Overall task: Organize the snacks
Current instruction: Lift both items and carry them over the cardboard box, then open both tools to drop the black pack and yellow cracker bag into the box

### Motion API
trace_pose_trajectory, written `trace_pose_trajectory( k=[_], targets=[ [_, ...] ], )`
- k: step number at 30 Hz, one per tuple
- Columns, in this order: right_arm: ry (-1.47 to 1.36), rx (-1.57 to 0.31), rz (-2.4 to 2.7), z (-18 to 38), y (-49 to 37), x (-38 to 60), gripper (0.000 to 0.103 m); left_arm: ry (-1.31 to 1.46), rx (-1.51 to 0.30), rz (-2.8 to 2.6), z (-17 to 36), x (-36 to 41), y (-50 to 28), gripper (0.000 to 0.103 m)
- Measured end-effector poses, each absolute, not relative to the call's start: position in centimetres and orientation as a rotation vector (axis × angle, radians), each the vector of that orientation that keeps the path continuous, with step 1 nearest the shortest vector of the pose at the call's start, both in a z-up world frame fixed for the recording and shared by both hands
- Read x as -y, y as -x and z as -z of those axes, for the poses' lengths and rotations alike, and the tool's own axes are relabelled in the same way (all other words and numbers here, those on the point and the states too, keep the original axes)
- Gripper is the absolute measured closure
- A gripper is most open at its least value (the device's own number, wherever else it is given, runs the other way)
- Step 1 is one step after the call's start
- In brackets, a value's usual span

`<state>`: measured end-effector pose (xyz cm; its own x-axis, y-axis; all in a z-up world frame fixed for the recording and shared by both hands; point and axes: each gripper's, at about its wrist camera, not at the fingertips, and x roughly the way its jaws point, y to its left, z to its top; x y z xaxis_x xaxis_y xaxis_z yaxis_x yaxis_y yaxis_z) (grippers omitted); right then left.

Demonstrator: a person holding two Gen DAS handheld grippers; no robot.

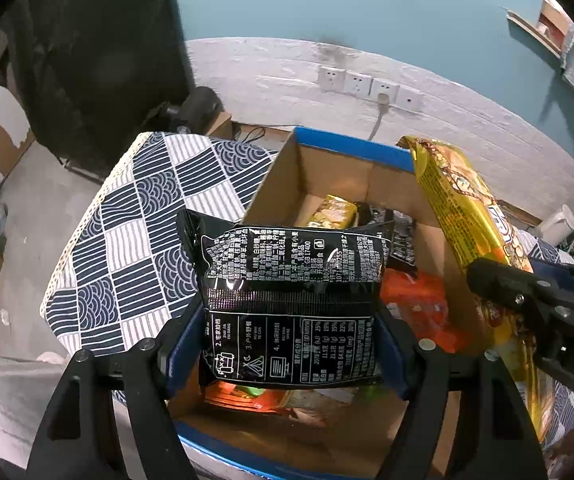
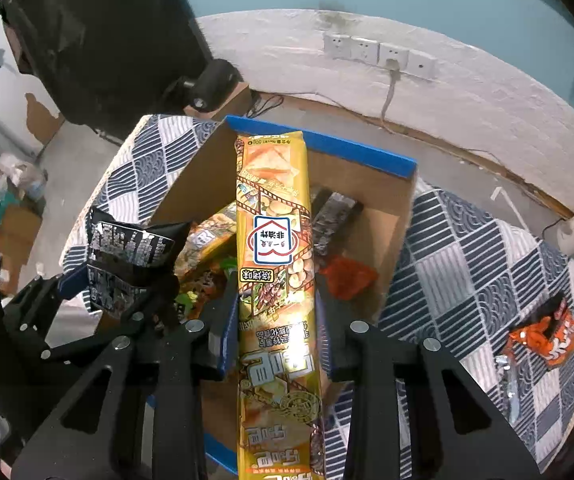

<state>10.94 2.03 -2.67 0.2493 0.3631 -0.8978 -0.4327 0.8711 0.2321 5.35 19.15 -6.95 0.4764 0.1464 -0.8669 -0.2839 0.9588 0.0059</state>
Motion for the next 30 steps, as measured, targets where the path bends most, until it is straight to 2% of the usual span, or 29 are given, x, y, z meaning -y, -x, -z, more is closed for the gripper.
trace_pose_trajectory(
  k=[4,9,11,13,15,30],
  targets=[
    [0.059,-1.185,-0.544,2.2,-11.2,-2.4,0.068,0.149,-1.063,-0.282,7.4,-19.5,-5.4,0.024],
    [0.059,-1.157,-0.528,1.2,-11.4,-2.3,0.057,0.169,-1.094,-0.283,7.8,-19.8,-5.4,0.021],
    [0.06,-1.149,-0.516,1.0,-11.4,-1.9,0.043,0.182,-1.097,-0.279,7.7,-19.7,-5.3,0.021],
    [0.064,-1.142,-0.505,0.9,-11.4,-1.3,0.038,0.184,-1.093,-0.27,7.5,-19.5,-5.3,0.02],
    [0.072,-1.141,-0.498,0.9,-11.2,-0.7,0.037,0.173,-1.093,-0.27,7.3,-19.2,-5.4,0.017],
    [0.109,-1.122,-0.469,0.5,-9.4,4.3,0.035,0.14,-1.088,-0.239,6.5,-16.1,-5.4,0.016]
  ],
)
